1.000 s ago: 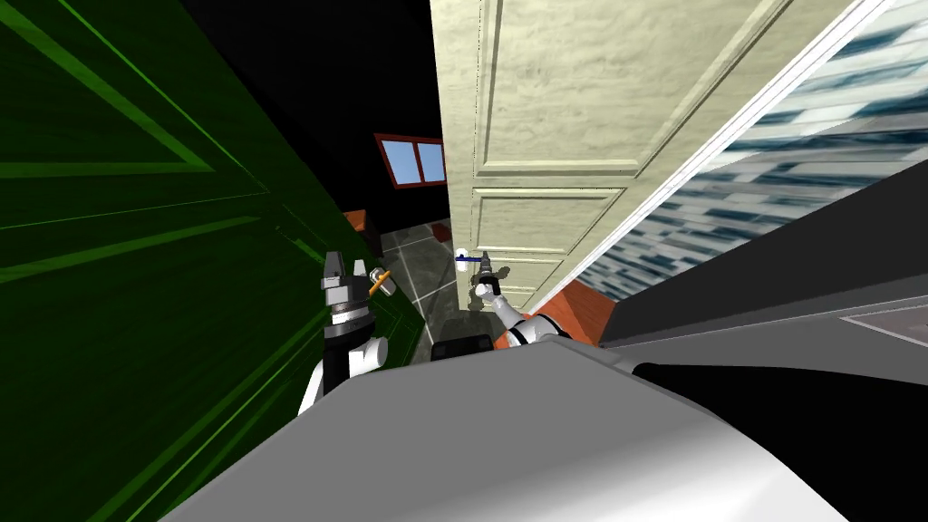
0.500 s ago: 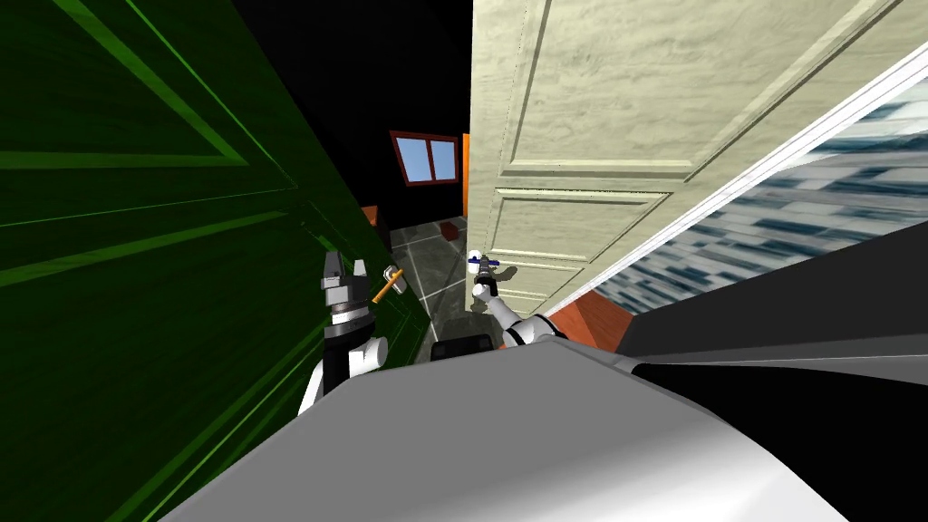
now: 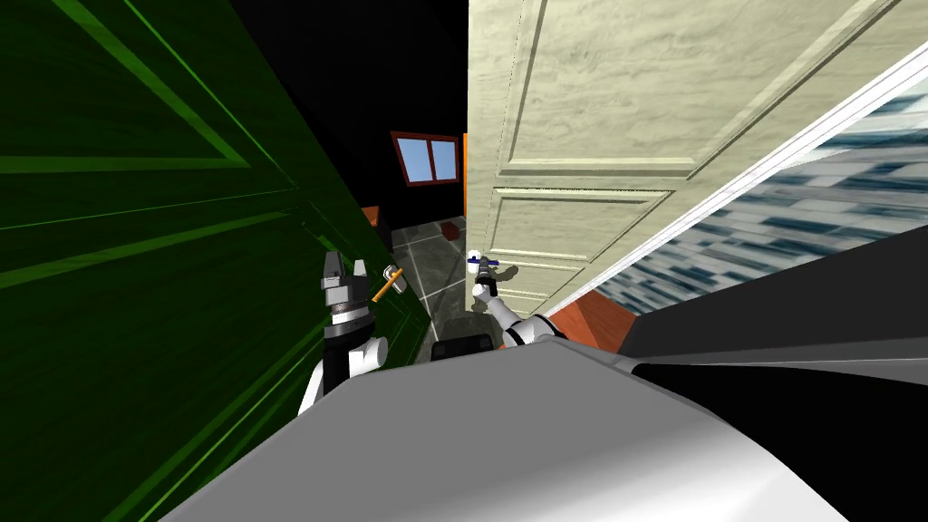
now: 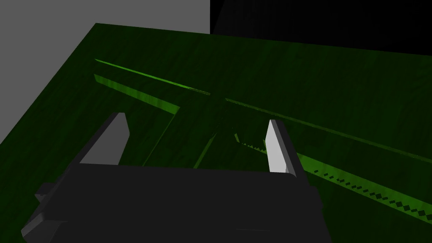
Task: Push the door open
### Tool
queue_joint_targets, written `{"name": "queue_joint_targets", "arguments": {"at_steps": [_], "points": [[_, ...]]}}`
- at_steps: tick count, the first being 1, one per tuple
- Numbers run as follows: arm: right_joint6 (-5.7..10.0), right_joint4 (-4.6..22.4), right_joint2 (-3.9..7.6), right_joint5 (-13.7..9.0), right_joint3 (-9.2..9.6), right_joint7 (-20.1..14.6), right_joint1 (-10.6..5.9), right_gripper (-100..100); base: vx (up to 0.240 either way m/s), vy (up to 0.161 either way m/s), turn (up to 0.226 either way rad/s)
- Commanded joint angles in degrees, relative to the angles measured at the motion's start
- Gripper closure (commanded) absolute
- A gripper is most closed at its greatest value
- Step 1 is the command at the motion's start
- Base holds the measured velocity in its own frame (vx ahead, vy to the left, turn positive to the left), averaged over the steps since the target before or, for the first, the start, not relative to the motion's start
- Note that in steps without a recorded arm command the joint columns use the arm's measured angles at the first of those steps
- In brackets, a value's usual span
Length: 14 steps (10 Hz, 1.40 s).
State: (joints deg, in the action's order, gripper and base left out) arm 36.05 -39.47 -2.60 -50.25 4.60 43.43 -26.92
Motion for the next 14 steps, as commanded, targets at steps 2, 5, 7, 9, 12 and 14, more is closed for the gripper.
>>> {"name": "queue_joint_targets", "arguments": {"at_steps": [2, 5, 7, 9, 12, 14], "points": [[2.31, 0.53, 1.24, -1.98, -0.52, 1.22, -0.36, 100, -0.001, -0.130, 0.162], [4.94, 1.14, 2.27, -4.24, -1.11, 2.60, -0.76, 100, 0.035, -0.099, 0.099], [6.04, 1.40, 2.59, -5.18, -1.35, 3.18, -0.93, 100, 0.023, -0.065, 0.106], [6.04, 0.74, 2.59, -5.18, -1.35, 3.18, -0.93, 100, 0.016, -0.028, 0.008], [8.34, 1.93, 3.15, -7.16, -1.87, 4.39, -1.29, 100, 0.016, -0.036, 0.095], [9.55, 2.21, 3.39, -8.20, -2.14, 5.03, -1.47, 100, 0.037, -0.071, 0.128]]}}
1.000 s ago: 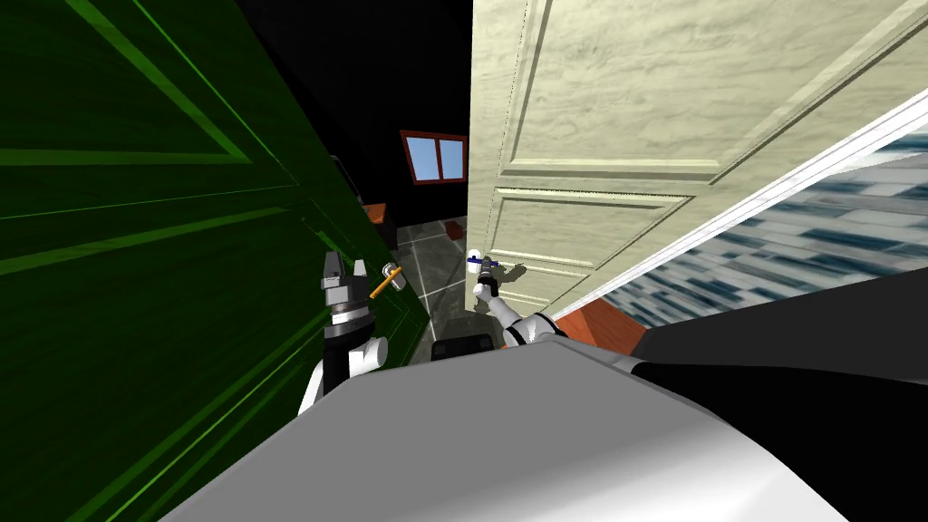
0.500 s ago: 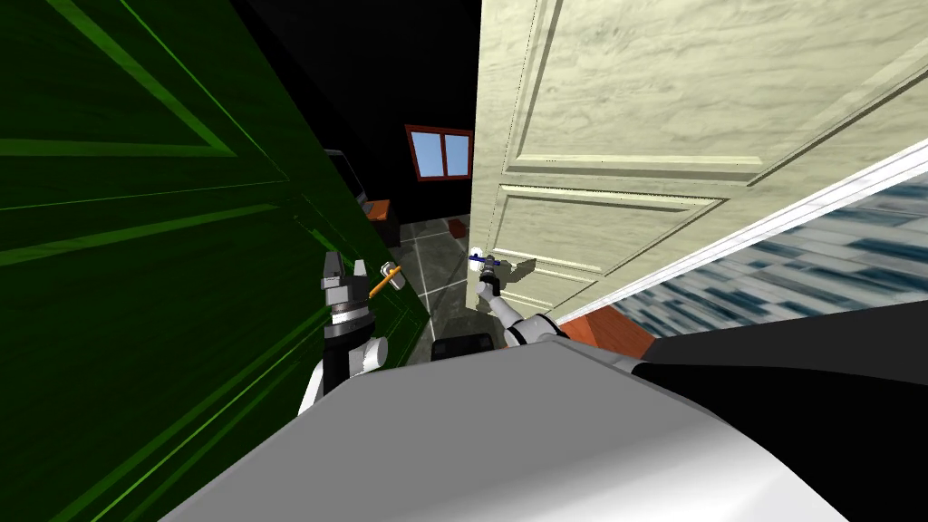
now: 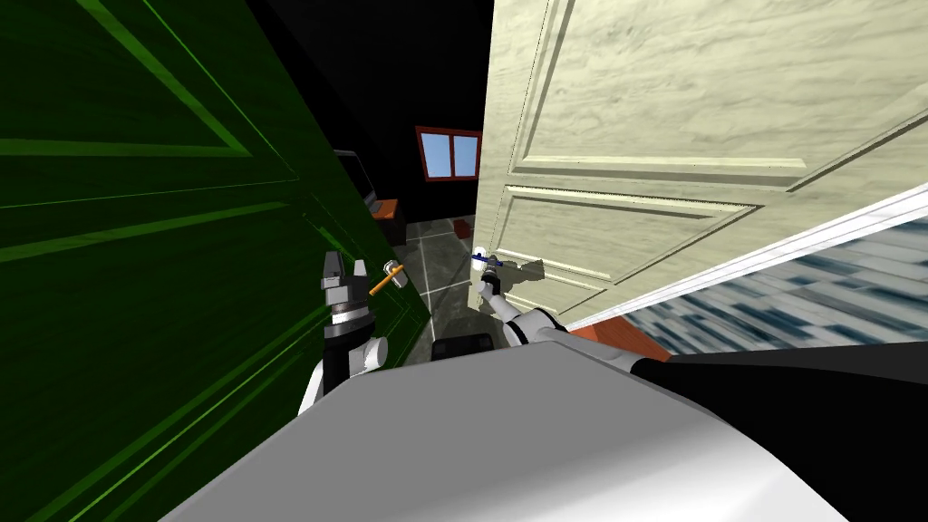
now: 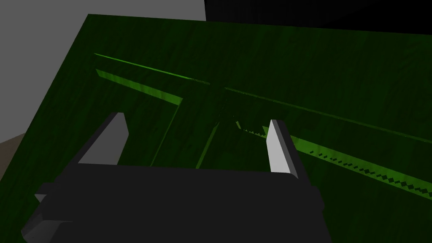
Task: Push the door open
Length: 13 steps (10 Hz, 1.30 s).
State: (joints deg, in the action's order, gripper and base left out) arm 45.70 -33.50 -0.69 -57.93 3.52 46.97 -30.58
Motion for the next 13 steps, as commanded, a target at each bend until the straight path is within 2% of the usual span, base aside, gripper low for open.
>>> {"name": "queue_joint_targets", "arguments": {"at_steps": [1, 2, 4, 5, 6, 7, 9, 10, 11, 12, 13], "points": [[-0.10, -2.86, 1.49, -0.52, -1.06, 1.48, 2.18, 100, 0.025, -0.018, 0.003], [1.19, -3.47, 1.64, -1.63, -1.35, 2.16, 1.99, 100, 0.021, -0.038, 0.085], [1.19, -3.47, 1.64, -1.63, -1.35, 2.16, 1.99, 100, 0.012, -0.029, 0.041], [2.47, -3.17, 1.80, -2.73, -1.64, 2.84, 1.79, 100, 0.021, -0.029, 0.088], [2.47, -3.17, 1.80, -2.73, -1.64, 2.84, 1.79, 100, 0.015, -0.035, 0.052], [3.80, -2.86, 1.86, -3.87, -1.94, 3.53, 1.58, 100, 0.026, -0.037, 0.159], [3.80, -2.86, 1.86, -3.87, -1.94, 3.53, 1.58, 100, 0.023, -0.025, 0.028], [5.12, -2.56, 1.92, -5.01, -2.23, 4.23, 1.38, 100, 0.026, -0.030, 0.099], [5.12, -2.56, 1.92, -5.01, -2.23, 4.23, 1.38, 100, 0.029, -0.038, 0.069], [6.44, -2.25, 1.88, -6.14, -2.53, 4.93, 1.18, 100, 0.034, -0.044, 0.135], [6.44, -2.25, 1.88, -6.14, -2.53, 4.93, 1.18, 100, 0.029, -0.036, 0.065]]}}
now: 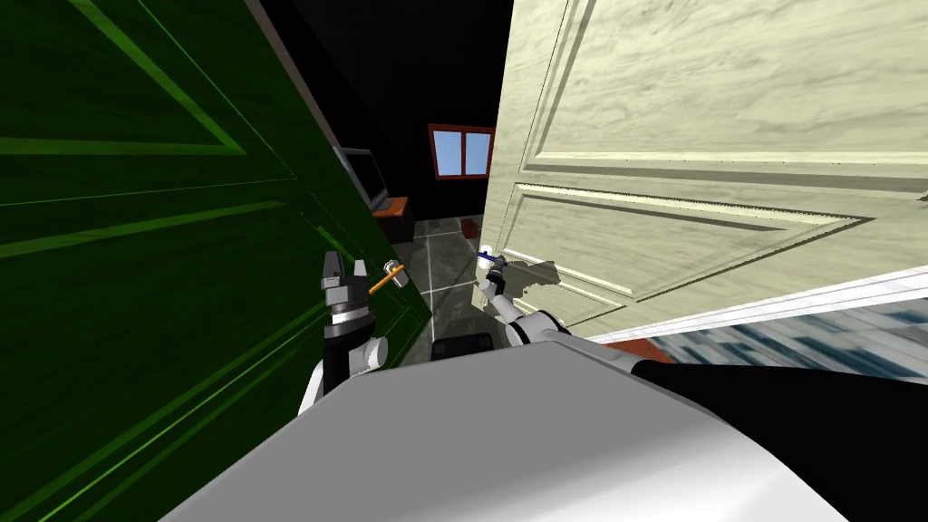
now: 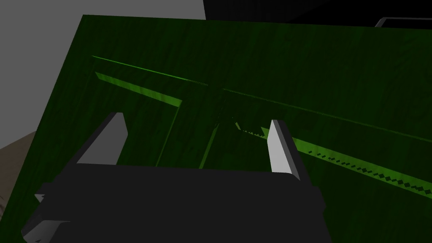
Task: Push the door open
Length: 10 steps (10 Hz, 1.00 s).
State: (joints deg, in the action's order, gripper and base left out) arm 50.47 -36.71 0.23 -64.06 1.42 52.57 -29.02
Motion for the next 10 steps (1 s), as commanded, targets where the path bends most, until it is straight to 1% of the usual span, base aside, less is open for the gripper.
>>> {"name": "queue_joint_targets", "arguments": {"at_steps": [1, 2, 3, 4, 5, 7, 8, 10], "points": [[1.67, 0.96, 0.96, -0.01, -0.42, -0.67, -0.38, 100, 0.015, -0.011, 0.004], [3.00, 1.27, 0.92, -1.15, -0.72, 0.03, -0.59, 100, 0.026, -0.031, 0.092], [4.28, 1.56, 0.77, -2.26, -1.01, 0.70, -0.78, 100, 0.041, -0.053, 0.205], [4.28, 1.56, 0.77, -2.26, -1.01, 0.70, -0.78, 100, 0.027, -0.040, 0.072], [5.57, 1.86, 0.63, -3.36, -1.30, 1.38, -0.98, 100, 0.029, -0.030, 0.111], [5.57, 1.58, 0.63, -3.36, -1.30, 1.38, -0.98, 100, 0.024, -0.021, 0.018], [5.57, 1.86, 0.63, -3.36, -1.30, 1.38, -0.98, 100, 0.005, -0.002, 0.003], [7.99, 2.42, 0.16, -5.44, -1.84, 2.66, -1.36, 100, 0.027, -0.023, 0.145]]}}
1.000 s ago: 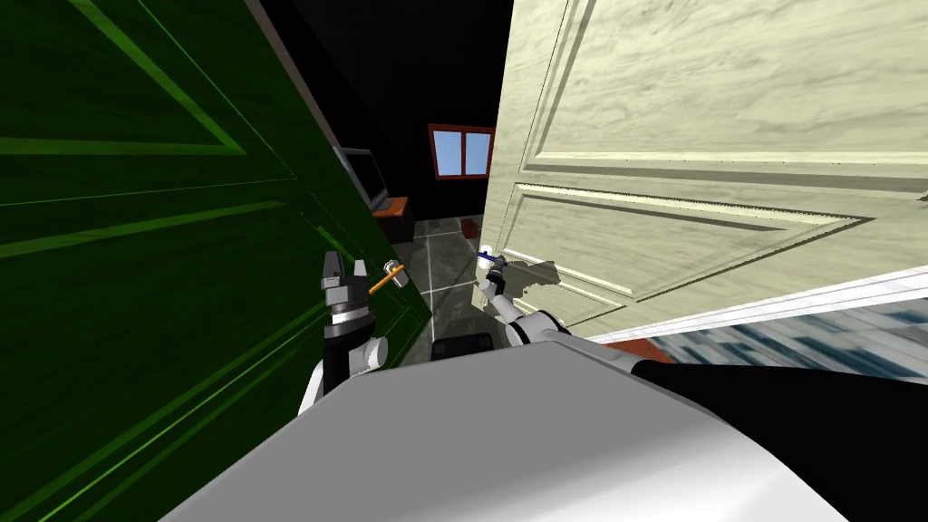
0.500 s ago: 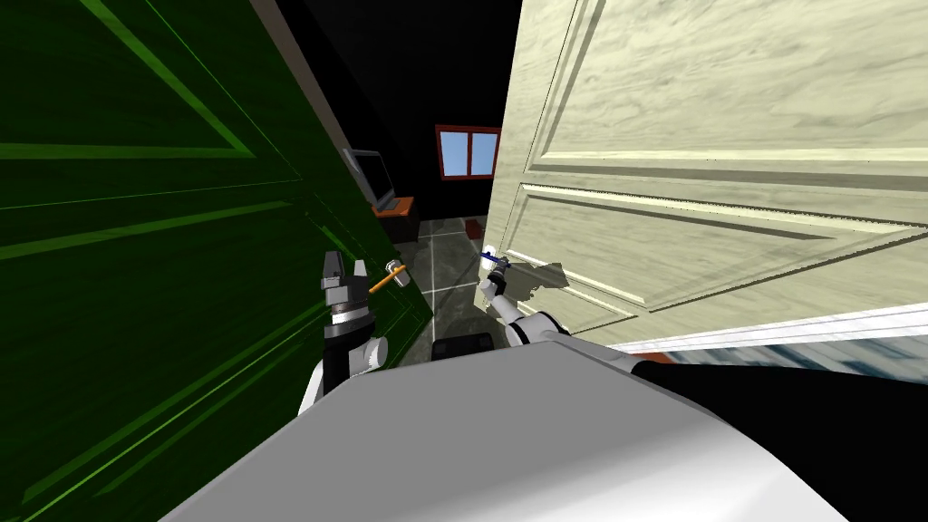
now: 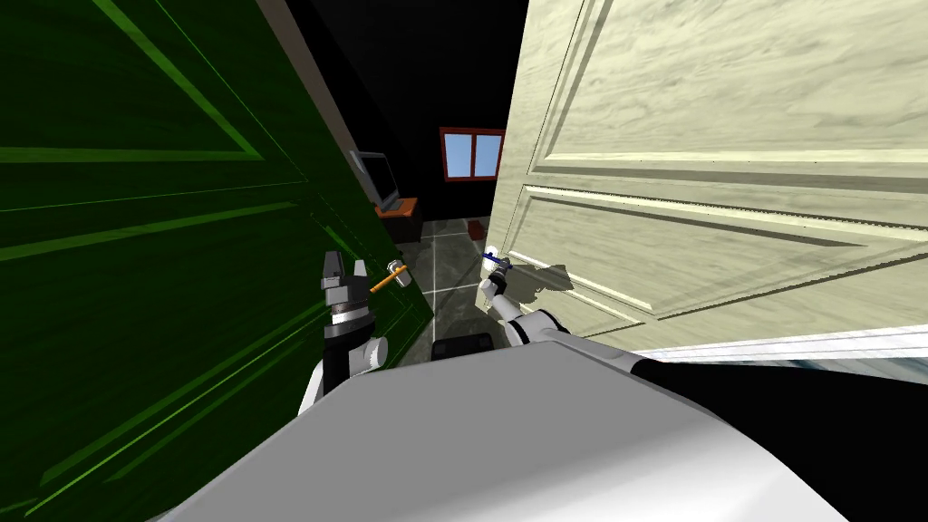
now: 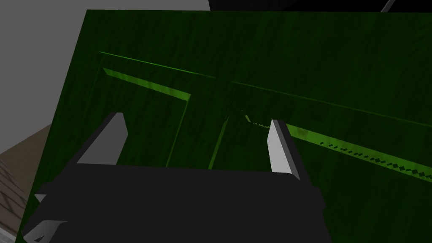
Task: Push the door open
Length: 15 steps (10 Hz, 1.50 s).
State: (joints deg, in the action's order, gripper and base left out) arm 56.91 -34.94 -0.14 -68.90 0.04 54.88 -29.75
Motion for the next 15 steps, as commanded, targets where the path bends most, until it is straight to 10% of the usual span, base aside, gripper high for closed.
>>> {"name": "queue_joint_targets", "arguments": {"at_steps": [1, 7, 15], "points": [[2.65, 0.90, 0.24, -1.53, -0.70, 0.92, -0.80, 100, 0.047, -0.046, 0.150], [8.17, 2.18, -1.95, -6.27, -1.94, 3.82, -1.65, 100, 0.064, -0.010, 0.120], [11.31, 1.45, 2.53, -9.57, -3.86, 5.02, -0.79, 100, 0.128, -0.054, -0.030]]}}
